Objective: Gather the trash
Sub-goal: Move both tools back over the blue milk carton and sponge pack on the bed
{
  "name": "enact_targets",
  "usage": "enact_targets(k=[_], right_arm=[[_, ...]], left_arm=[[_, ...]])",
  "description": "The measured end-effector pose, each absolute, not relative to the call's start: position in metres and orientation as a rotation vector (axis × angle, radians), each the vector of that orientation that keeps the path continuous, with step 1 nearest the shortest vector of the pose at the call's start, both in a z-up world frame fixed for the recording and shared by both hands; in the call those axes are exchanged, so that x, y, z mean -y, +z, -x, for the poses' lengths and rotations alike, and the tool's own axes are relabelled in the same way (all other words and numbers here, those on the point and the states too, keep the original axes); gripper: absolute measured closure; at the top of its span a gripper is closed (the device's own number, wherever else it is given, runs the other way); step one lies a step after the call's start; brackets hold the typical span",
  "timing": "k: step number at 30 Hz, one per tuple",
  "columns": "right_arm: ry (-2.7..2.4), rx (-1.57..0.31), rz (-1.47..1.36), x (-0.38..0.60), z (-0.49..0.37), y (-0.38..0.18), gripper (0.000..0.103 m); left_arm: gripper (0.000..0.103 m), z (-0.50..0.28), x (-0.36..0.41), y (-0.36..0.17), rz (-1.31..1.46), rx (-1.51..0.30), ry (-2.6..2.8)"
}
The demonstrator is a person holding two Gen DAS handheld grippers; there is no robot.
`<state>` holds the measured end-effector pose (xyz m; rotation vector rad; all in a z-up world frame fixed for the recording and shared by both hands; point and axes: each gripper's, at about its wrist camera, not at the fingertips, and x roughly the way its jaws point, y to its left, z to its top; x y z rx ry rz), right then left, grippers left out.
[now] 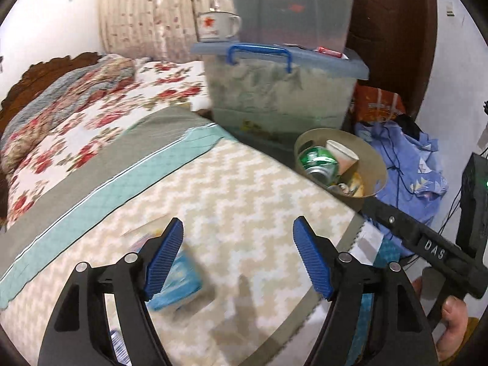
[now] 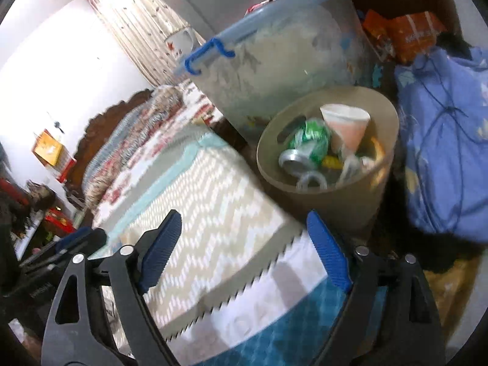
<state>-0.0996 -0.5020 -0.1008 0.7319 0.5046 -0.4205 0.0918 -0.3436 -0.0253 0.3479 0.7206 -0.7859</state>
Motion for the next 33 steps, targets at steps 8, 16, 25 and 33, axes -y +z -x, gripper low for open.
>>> enact_targets(k=[8, 16, 25, 33], right_arm=[[-0.529, -0.475, -0.692, 0.459, 0.119, -0.078, 0.005], [-0.534, -0.430, -0.683, 0.431, 0.135, -0.056, 0.004], [-0.509, -0.446, -0.686, 0.397, 0.150, -0.042, 0.004], [-0.510, -0.427, -0.709, 0.387, 0.174, -0.038, 0.003]], left_arm=[[0.030, -0.081, 0.292, -0.019, -0.301, -0.699, -0.784], [0.027, -0.063, 0.254, -0.010, -0.258, -0.665, -0.781], [0.015, -0.036, 0.217, 0.002, -0.198, -0.624, -0.795], [0.010, -0.005, 0.205, 0.016, -0.214, -0.569, -0.789]])
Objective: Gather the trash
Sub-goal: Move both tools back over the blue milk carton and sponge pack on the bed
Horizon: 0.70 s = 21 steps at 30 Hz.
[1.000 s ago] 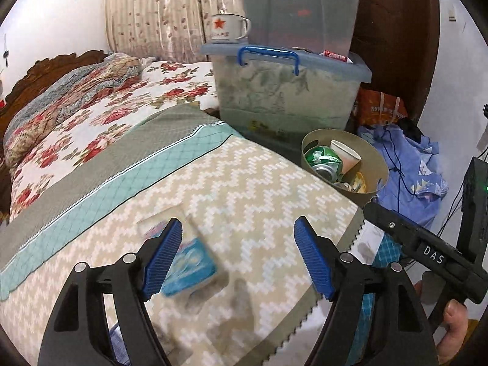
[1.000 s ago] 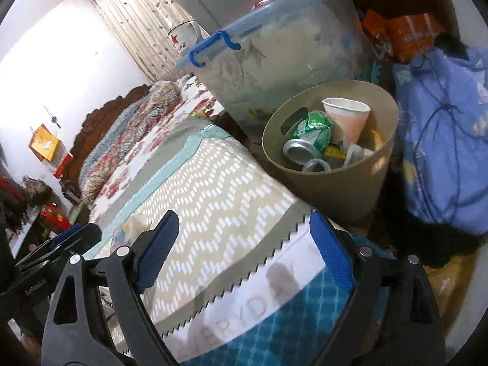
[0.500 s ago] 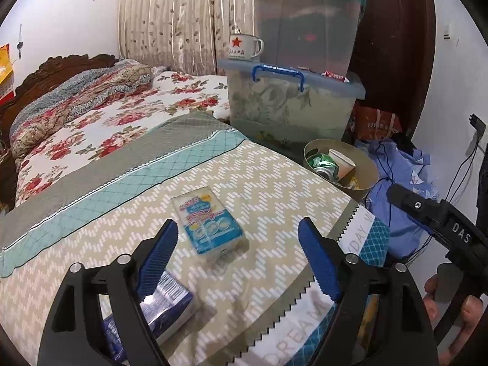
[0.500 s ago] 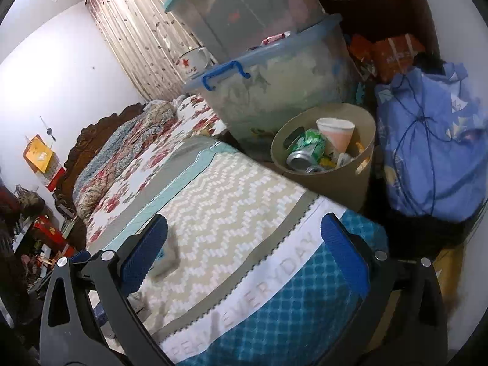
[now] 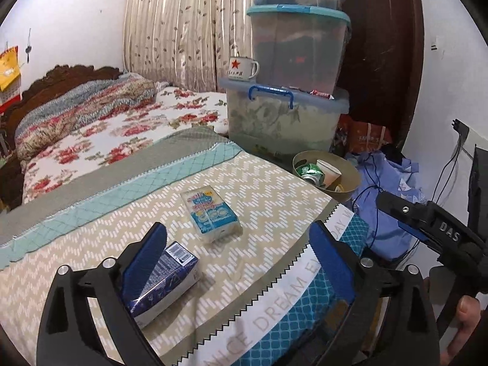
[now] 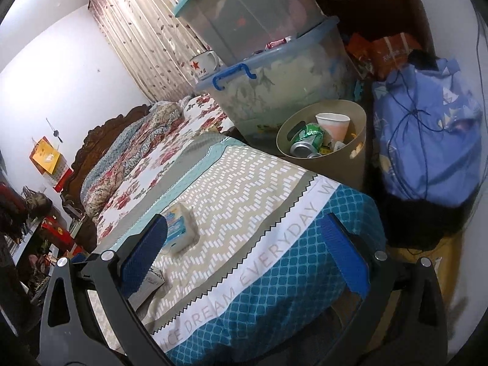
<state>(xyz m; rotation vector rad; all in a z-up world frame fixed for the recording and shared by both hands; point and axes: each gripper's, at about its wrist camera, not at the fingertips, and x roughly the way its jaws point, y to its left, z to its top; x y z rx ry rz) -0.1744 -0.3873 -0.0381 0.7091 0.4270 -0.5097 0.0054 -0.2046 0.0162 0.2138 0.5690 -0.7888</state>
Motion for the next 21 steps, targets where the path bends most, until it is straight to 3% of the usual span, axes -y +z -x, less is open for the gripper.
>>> enact_targets(k=[21], right_arm=[[-0.543, -0.500, -0.773, 0.403, 0.170, -0.068, 0.003]], left_arm=[[0.009, 0.002, 0.198, -0.004, -0.175, -0.651, -0.755]])
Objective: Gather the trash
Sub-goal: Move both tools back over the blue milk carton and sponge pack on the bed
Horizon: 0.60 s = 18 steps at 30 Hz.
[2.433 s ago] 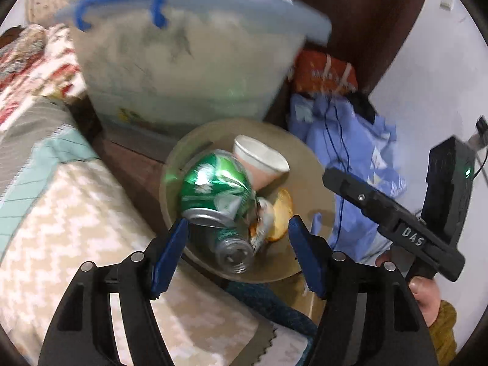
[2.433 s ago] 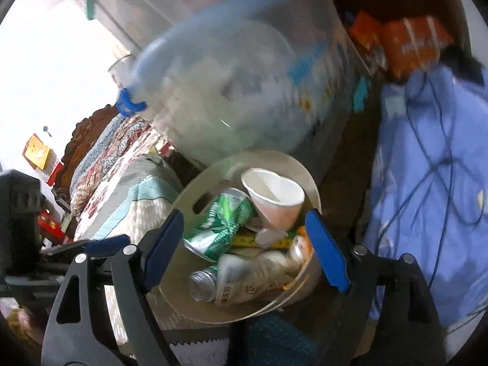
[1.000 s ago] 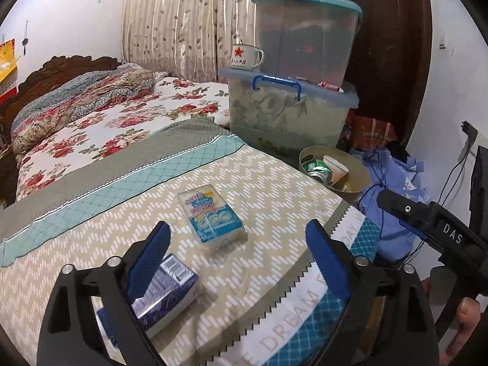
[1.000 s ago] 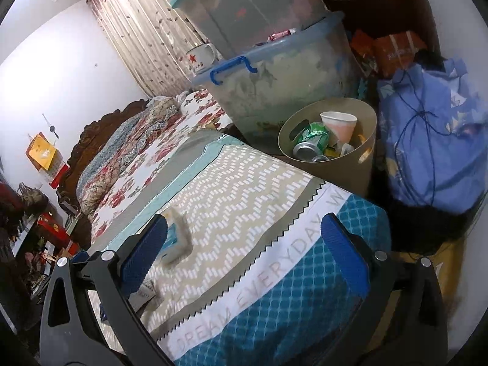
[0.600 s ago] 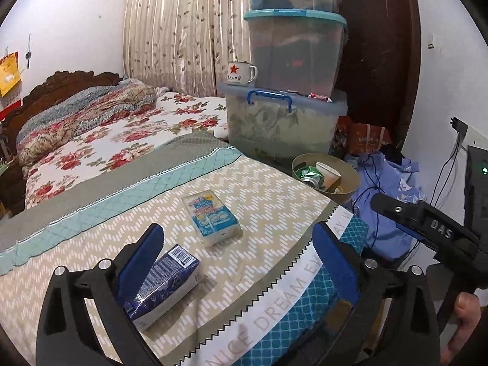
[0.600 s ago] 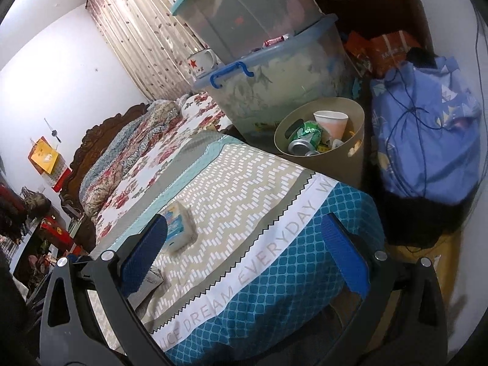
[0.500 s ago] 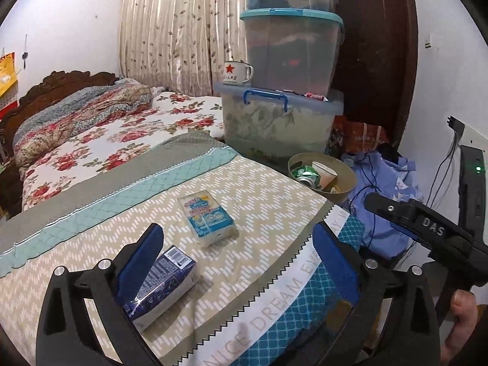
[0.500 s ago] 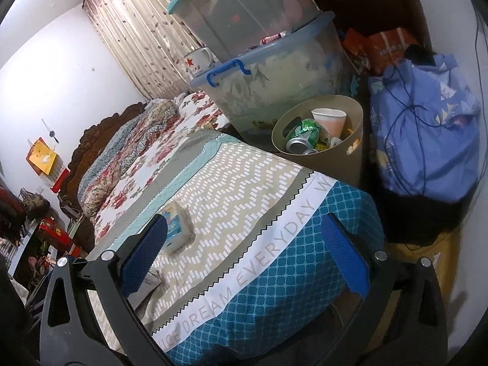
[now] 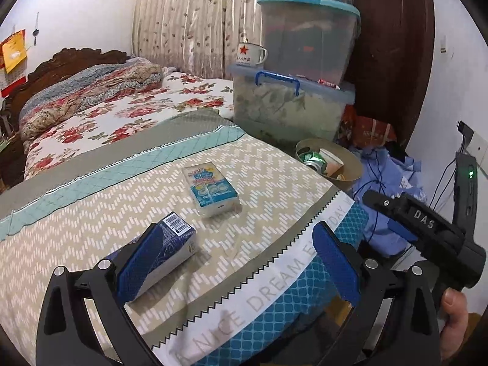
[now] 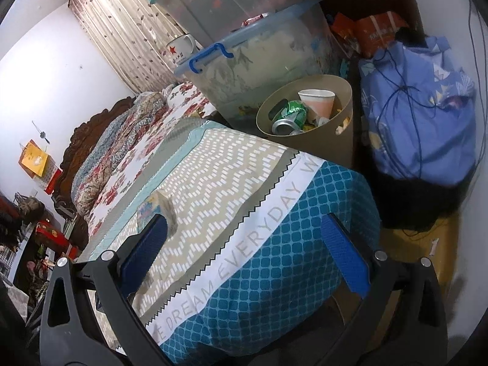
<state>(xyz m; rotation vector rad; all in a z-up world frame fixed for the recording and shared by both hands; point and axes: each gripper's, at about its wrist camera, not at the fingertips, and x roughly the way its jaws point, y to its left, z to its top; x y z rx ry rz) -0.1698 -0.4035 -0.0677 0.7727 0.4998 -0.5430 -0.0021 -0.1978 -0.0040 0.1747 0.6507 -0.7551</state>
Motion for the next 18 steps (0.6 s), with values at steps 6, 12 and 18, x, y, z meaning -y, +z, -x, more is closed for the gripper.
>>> enact_targets(k=[6, 12, 18], right_arm=[[-0.543, -0.492, -0.758, 0.399, 0.170, -0.065, 0.004], [-0.475, -0.473, -0.684, 0.386, 0.163, -0.061, 0.003], [-0.446, -0.464, -0.583, 0.370, 0.157, -0.053, 0.004]], left_arm=[[0.009, 0.012, 0.194, -0.001, -0.199, -0.638, -0.708], [0.009, 0.012, 0.191, 0.004, -0.275, -0.556, -0.628], [0.009, 0.004, 0.184, 0.008, -0.260, -0.574, -0.637]])
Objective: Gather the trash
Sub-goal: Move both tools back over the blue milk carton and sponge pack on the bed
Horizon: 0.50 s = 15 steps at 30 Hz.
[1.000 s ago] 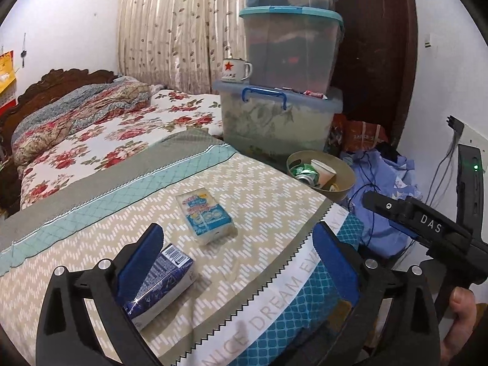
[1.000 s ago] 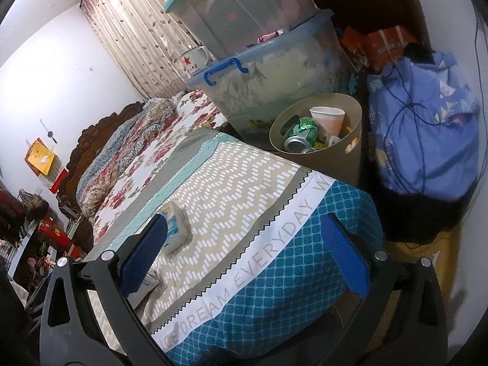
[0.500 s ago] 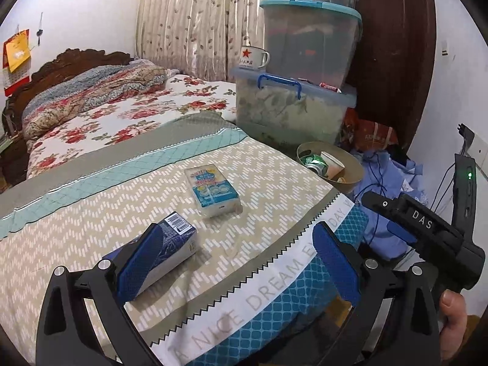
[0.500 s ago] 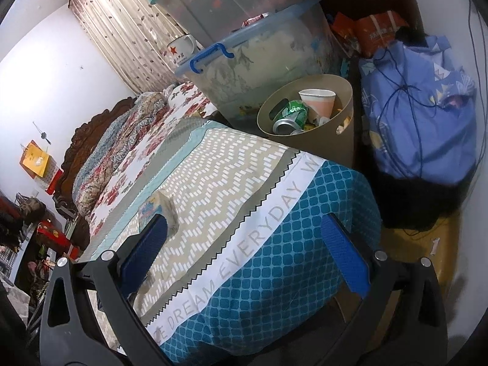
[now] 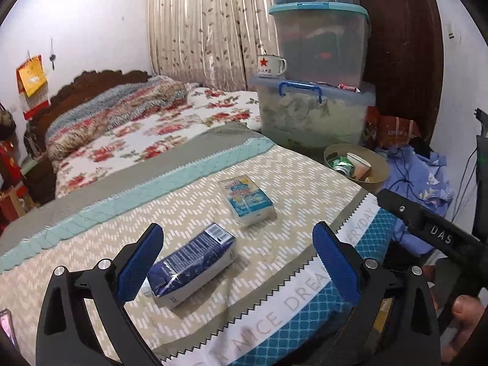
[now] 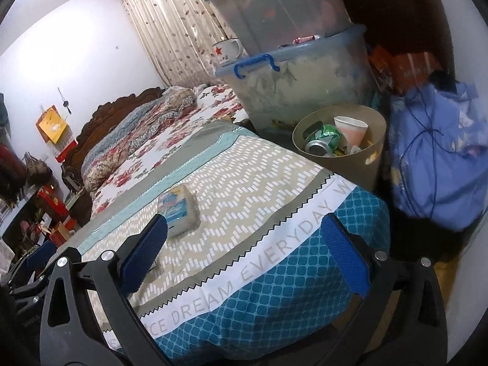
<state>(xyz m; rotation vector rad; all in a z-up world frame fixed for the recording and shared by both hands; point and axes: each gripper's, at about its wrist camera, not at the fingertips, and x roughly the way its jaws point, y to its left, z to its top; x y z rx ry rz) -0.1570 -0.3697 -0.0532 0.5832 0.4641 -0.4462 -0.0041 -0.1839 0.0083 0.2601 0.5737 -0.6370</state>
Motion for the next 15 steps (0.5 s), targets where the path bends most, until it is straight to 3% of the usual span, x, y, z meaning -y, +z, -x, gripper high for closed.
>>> enact_targets(k=[15], right_arm=[[-0.421, -0.529, -0.638, 0.373, 0.148, -0.062, 0.003]], left_arm=[[0.009, -0.009, 0.175, 0.002, -0.189, -0.659, -0.677]])
